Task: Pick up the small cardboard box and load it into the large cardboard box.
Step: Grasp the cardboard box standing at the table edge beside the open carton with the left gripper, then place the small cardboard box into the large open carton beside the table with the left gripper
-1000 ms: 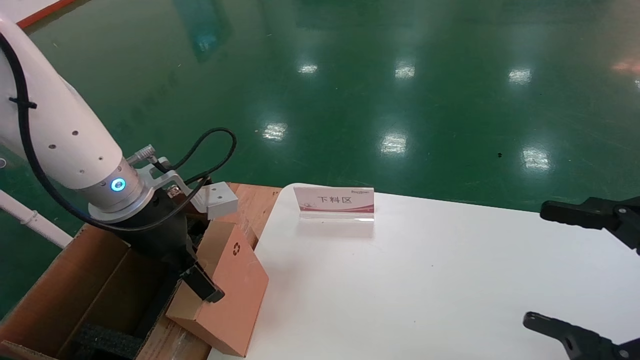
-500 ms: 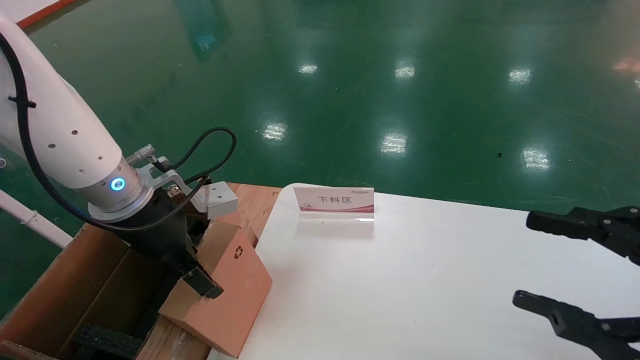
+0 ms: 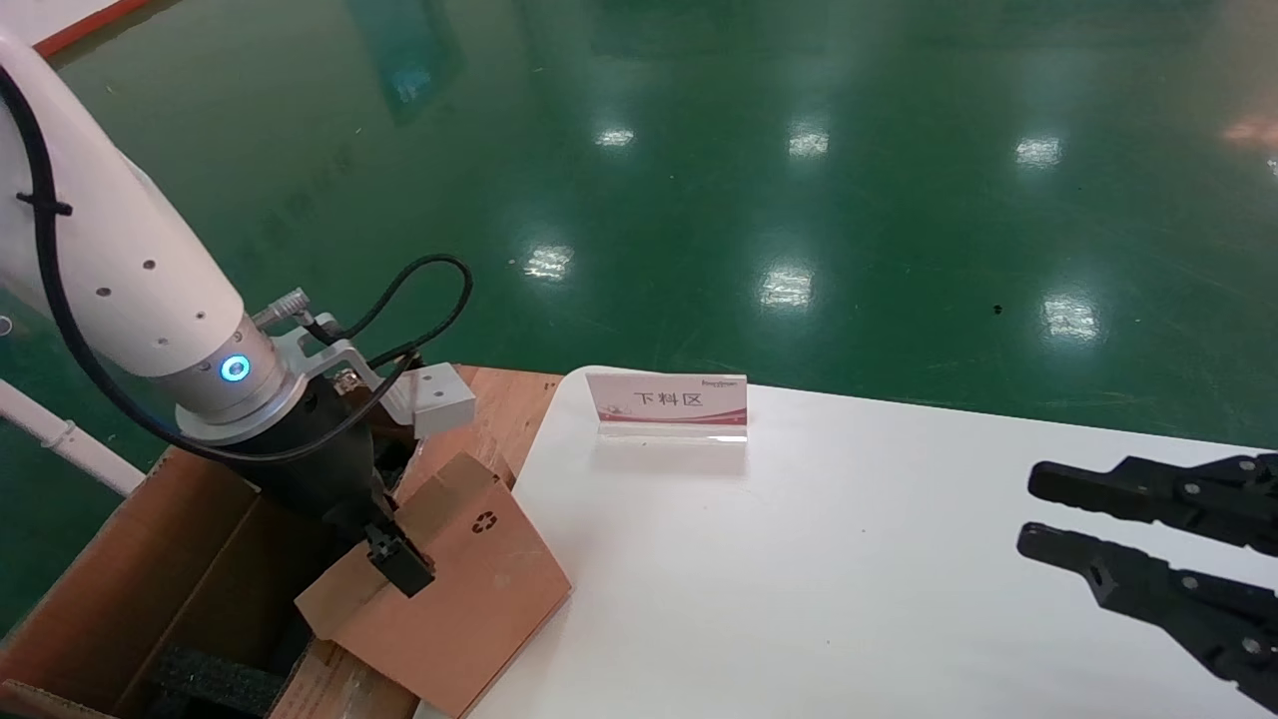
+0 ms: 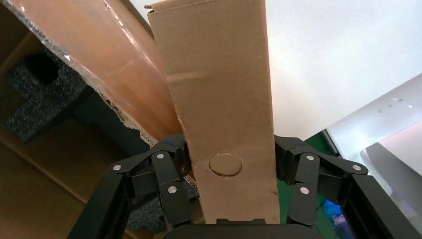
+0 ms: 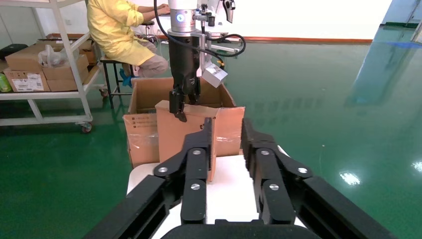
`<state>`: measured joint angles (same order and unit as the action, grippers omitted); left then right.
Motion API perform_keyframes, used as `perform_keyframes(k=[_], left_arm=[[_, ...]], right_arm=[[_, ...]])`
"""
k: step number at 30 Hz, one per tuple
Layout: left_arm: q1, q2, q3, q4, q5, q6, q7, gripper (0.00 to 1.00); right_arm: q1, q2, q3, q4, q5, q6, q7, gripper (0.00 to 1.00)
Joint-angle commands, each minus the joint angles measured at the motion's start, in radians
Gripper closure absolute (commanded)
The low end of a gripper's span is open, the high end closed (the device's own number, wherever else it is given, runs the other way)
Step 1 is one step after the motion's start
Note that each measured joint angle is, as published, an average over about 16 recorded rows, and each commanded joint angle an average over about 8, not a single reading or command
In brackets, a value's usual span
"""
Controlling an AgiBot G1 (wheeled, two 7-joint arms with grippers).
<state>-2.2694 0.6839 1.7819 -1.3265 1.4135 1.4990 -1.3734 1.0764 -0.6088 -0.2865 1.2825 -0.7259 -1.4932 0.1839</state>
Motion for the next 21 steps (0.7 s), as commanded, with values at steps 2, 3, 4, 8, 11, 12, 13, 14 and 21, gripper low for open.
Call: perform_keyframes(k=[2,3,4,8,11,12,13,14,21], left_arm=[[-0.019,0.002,-0.013,0.014,-0.009,-0.002,0.011,1.00],[-0.037,0.001,-0.025,0.024,-0.017,0.000,0.017,1.00],[-0.058,0.002,-0.037,0.036,-0.026,0.002,0.024,1.00],[-0.157,0.014,-0.091,0.105,-0.052,0.020,0.062,1.00],[-0.233,0.033,-0.119,0.176,-0.051,0.043,0.103,1.00],[-0.258,0.041,-0.124,0.202,-0.047,0.052,0.119,1.00],[-0.280,0.048,-0.125,0.228,-0.042,0.061,0.135,1.00],[-0.303,0.055,-0.123,0.253,-0.035,0.069,0.154,1.00],[-0.448,0.081,0.007,0.383,-0.001,0.102,0.279,1.00]], right_arm=[[0.000,0.000,0.000,0.000,0.000,0.000,0.000,1.00],[0.000,0.000,0.000,0.000,0.000,0.000,0.000,1.00],[0.000,0.000,0.000,0.000,0.000,0.000,0.000,1.00],[0.000,0.000,-0.001,-0.001,0.000,0.000,0.000,1.00],[0.000,0.000,-0.001,-0.001,0.000,0.000,-0.001,1.00],[0.000,0.000,-0.001,-0.001,0.000,0.000,-0.001,1.00],[0.001,0.000,-0.001,-0.001,0.000,0.000,-0.001,1.00],[0.001,0.000,-0.001,-0.001,0.001,0.000,-0.001,1.00],[0.001,0.000,-0.001,-0.001,0.001,0.000,-0.001,1.00]])
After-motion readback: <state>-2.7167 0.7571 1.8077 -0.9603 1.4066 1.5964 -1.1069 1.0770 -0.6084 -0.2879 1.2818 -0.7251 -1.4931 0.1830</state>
